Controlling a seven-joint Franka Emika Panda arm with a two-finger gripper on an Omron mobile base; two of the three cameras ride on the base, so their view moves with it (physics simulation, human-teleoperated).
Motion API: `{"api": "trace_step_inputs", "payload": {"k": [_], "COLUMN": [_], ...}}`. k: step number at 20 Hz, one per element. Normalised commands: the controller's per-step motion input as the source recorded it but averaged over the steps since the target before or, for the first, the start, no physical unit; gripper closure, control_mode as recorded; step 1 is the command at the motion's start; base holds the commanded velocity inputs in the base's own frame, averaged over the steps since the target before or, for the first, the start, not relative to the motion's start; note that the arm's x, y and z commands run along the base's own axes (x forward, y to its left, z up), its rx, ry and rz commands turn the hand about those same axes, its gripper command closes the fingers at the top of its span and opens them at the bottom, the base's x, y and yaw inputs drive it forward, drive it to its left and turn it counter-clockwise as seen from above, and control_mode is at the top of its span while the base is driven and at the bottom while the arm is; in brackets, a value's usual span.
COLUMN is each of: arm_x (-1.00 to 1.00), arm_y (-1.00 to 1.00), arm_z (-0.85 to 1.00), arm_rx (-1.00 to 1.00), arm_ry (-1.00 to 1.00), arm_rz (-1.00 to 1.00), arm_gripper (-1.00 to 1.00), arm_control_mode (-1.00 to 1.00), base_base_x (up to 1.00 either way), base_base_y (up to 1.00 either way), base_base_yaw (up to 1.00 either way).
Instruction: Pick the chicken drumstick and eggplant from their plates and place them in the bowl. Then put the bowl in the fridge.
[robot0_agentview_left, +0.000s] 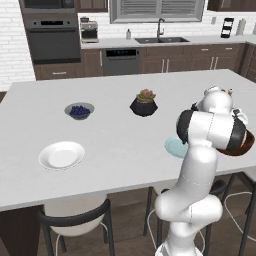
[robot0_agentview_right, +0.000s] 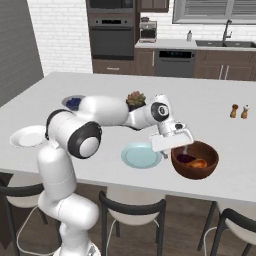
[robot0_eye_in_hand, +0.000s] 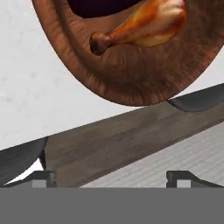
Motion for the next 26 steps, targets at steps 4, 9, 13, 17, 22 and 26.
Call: {"api": "trace_step_inputs", "payload": {"k": [4, 9, 13, 17, 22, 26], "arm_x": [0.20, 0.09, 0.25, 0.43, 0.53, 0.36], "arm_y": [0.00, 0.00, 0.00, -0.01, -0.07, -0.03], "arm_z": [-0.12, -0.19, -0.03, 0.00, -0.09, -0.40], "arm_rx": [0.00, 0.11, 0.21, 0.05, 0.02, 0.06], "arm_ry": [-0.15, -0.26, -0.10, 0.00, 0.00, -0.05], "arm_rz": [0.33, 0.18, 0.02, 0.01, 0.05, 0.09], "arm_gripper": [-1.00, -1.00, -1.00, -1.00, -1.00, -1.00], "arm_control_mode": [-1.00, -1.00, -1.00, -1.00, -1.00, -1.00], "base_base_x": [0.00, 0.00, 0.00, 0.00, 0.00, 0.00], "base_base_y": [0.00, 0.00, 0.00, 0.00, 0.00, 0.00], "base_base_yaw": [0.00, 0.00, 0.00, 0.00, 0.00, 0.00]}}
